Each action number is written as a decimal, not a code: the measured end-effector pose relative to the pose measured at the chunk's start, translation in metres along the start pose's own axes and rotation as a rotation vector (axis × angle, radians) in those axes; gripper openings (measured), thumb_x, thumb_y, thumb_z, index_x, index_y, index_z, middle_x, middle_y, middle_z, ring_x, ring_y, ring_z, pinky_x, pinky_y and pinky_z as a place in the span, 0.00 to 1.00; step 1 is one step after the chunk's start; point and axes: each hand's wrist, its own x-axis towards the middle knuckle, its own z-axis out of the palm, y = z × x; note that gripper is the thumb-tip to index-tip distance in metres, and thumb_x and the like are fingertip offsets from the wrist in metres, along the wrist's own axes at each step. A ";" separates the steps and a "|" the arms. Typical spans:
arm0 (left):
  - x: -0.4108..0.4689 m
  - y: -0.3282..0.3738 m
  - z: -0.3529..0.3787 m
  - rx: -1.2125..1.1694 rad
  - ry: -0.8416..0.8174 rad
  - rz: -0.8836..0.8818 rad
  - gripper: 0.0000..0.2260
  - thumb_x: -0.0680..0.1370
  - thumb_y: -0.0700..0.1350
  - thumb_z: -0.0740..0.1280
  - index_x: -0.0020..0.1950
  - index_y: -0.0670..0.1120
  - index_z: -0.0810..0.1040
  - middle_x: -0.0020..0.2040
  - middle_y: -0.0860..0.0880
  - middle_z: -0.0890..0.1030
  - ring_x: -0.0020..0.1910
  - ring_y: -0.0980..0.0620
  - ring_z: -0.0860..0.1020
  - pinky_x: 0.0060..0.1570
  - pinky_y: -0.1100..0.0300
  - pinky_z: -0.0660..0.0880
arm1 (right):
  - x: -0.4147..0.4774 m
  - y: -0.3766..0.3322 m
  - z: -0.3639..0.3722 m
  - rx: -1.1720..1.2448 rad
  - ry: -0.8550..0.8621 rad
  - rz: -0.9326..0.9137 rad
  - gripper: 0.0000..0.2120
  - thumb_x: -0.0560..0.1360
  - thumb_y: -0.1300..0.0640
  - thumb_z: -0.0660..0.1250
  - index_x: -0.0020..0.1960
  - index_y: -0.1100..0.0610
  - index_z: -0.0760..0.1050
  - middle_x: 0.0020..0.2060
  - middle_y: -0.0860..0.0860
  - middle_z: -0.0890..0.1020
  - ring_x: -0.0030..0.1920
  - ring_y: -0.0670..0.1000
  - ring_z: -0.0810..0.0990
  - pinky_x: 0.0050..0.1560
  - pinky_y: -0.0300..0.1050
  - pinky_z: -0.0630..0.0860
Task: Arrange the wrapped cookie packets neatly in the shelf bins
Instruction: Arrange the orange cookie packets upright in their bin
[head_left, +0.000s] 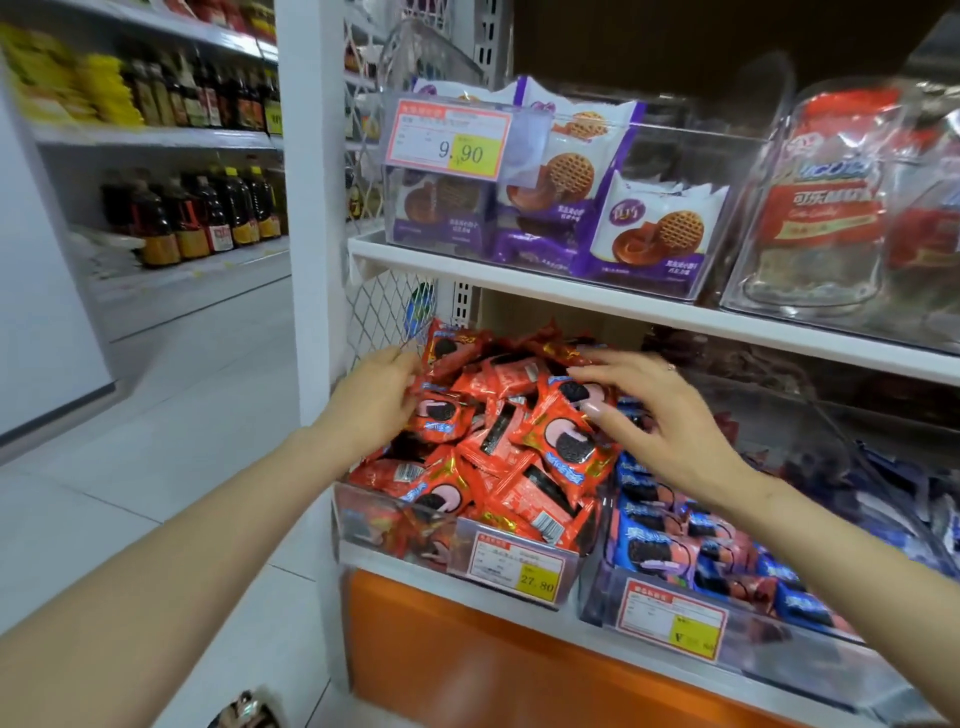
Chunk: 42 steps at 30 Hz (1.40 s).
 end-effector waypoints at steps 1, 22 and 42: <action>-0.003 -0.003 0.003 0.056 -0.042 0.008 0.15 0.76 0.42 0.66 0.62 0.41 0.73 0.60 0.43 0.74 0.62 0.44 0.69 0.60 0.53 0.67 | 0.008 -0.003 0.001 -0.010 -0.035 -0.005 0.21 0.75 0.39 0.57 0.63 0.46 0.75 0.64 0.43 0.75 0.65 0.44 0.71 0.63 0.46 0.68; -0.023 -0.010 0.007 0.126 -0.161 0.174 0.23 0.77 0.51 0.65 0.68 0.44 0.65 0.67 0.47 0.67 0.67 0.49 0.61 0.65 0.61 0.57 | 0.177 0.004 0.110 -0.241 -0.667 0.120 0.17 0.72 0.52 0.73 0.57 0.59 0.79 0.53 0.54 0.82 0.47 0.49 0.77 0.45 0.41 0.71; -0.018 -0.006 0.014 0.124 -0.151 0.152 0.19 0.78 0.44 0.63 0.68 0.43 0.65 0.65 0.45 0.69 0.66 0.46 0.64 0.64 0.57 0.59 | 0.198 0.005 0.123 -0.057 -0.447 0.293 0.13 0.72 0.61 0.71 0.55 0.63 0.78 0.53 0.58 0.80 0.48 0.50 0.75 0.44 0.39 0.71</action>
